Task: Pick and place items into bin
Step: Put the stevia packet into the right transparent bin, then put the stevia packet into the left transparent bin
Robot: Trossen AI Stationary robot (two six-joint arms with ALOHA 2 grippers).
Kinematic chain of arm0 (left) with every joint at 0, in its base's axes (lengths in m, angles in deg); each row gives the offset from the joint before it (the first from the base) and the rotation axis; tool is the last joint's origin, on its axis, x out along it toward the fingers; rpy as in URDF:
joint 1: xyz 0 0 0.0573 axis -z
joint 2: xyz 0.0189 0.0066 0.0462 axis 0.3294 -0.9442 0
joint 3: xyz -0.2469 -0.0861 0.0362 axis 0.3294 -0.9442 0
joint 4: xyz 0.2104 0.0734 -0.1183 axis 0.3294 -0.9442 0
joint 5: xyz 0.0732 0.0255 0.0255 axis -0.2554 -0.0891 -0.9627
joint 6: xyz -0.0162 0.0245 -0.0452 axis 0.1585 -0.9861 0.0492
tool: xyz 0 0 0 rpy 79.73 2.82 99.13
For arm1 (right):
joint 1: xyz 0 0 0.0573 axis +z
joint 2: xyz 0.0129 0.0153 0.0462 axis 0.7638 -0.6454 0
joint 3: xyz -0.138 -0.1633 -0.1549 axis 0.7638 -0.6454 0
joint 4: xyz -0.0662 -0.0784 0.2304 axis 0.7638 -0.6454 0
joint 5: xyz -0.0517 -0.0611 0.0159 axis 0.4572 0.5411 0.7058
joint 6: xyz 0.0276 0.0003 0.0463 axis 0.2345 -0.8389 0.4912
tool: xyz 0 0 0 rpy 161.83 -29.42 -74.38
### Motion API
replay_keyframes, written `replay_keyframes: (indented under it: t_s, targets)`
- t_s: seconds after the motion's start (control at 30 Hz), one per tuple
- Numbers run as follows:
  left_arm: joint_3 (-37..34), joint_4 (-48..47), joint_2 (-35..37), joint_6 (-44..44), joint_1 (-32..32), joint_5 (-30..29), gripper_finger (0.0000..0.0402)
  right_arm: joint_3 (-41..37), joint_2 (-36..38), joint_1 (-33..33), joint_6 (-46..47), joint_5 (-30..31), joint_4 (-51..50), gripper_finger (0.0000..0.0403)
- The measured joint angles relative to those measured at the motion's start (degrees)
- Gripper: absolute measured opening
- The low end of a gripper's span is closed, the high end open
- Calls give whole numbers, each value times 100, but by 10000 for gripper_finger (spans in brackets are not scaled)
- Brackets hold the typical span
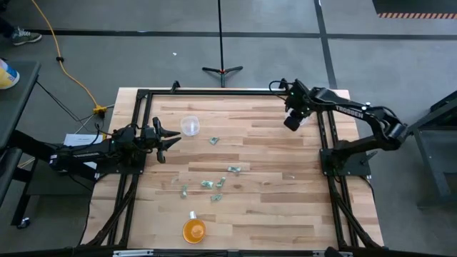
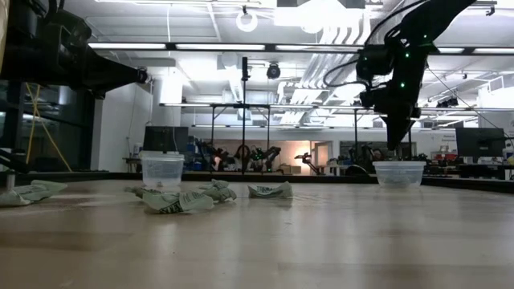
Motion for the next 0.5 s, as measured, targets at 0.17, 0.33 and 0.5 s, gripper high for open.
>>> replay_keyframes:
  t_s: [0.17,0.33,0.5]
  targets:
    - [0,0,0,0,0,0,128,-10,-53,-59,-177,-512,441,127]
    - [0,0,0,0,0,0,128,-543,-10,129,-650,-3317,3120,159]
    - [0,0,-1,0,0,0,128,-1622,-5,586,-18,-3300,6124,154]
